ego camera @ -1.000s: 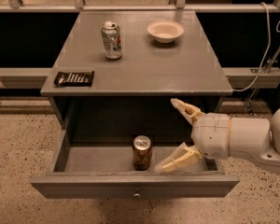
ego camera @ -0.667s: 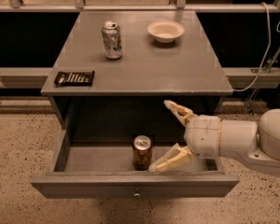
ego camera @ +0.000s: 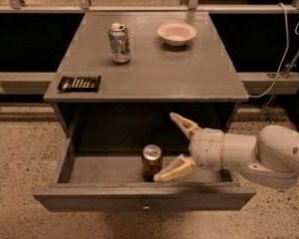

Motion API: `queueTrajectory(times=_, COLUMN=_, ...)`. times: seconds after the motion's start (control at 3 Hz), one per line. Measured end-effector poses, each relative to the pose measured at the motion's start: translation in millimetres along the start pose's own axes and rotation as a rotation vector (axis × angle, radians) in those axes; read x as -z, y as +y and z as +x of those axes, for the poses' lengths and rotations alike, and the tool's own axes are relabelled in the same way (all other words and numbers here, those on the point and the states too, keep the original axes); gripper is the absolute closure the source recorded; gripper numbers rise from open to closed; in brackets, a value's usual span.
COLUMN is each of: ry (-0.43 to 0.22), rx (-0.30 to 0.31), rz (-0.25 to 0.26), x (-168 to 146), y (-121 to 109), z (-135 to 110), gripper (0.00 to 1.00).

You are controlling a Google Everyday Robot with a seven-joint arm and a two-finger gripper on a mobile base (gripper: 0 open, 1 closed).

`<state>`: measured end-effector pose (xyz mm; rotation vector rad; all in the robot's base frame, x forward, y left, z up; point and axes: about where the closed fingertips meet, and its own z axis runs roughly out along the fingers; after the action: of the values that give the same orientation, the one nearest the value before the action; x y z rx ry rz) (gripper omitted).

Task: Pick orange can from top drawer and place on counter

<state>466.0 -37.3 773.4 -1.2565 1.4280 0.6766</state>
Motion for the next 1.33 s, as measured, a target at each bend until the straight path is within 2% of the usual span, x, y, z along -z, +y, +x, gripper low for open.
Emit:
queueTrajectory(times=0.33, ry=-0.004, rx=-0.047, rz=0.026, x=-13, y=-10, z=23, gripper=0.04)
queueTrajectory(times=0.67, ry=0.022, rx=-0.074, rz=0.064, x=-21, y=-21, z=43, gripper=0.12)
queueTrajectory(times=1.0, ry=0.043, rx=-0.093, rz=0.08, x=-30, y=-30, z=57, gripper=0.11)
queueTrajectory(times=1.33, ry=0.077, rx=-0.105, rz=0.071, x=-44, y=-30, z=72, gripper=0.11)
